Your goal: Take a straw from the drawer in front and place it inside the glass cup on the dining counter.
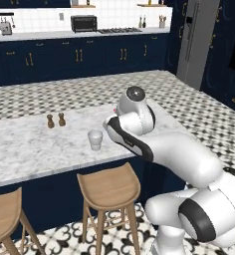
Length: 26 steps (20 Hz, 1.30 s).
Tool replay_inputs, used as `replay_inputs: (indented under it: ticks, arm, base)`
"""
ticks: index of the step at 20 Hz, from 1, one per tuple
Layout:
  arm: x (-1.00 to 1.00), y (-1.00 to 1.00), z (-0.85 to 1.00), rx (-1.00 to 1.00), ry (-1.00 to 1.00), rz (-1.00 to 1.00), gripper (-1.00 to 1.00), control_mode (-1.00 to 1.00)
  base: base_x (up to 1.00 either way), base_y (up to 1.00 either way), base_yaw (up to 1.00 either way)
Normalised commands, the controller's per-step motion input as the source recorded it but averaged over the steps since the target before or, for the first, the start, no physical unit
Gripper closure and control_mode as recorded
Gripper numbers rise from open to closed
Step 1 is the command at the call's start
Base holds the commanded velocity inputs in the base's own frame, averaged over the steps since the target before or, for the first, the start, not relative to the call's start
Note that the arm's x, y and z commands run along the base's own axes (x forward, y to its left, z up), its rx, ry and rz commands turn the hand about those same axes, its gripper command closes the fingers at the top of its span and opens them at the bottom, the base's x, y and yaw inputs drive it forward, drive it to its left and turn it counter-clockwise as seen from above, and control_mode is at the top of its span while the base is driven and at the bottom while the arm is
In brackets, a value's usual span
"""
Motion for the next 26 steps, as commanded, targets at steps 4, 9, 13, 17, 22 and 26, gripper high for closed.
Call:
replay_inputs:
  ticks: [4, 9, 13, 17, 22, 26]
  arm:
    - [0.05, 0.15, 0.15, 0.05, 0.00, -0.10, 1.00, -1.00]
    - [-0.17, 0.01, 0.48, 0.25, -0.17, 0.00, 1.00, -1.00]
    - [-0.11, -0.02, 0.34, 0.37, -0.20, 0.12, 1.00, -1.00]
    - [0.03, -0.04, 0.01, 0.35, -0.16, 0.24, 1.00, -1.00]
    - [0.31, 0.03, -0.10, 0.20, -0.03, 0.26, 1.00, -1.00]
    - [0.33, 0.08, -0.20, 0.01, 0.00, 0.17, 1.00, -1.00]
  base:
    - [0.17, 0.23, -0.15]
    - [0.00, 0.00, 0.00]
    - [0.00, 0.00, 0.00]
    - [0.00, 0.00, 0.00]
    - [0.00, 0.00, 0.00]
    - [0.00, 0.00, 0.00]
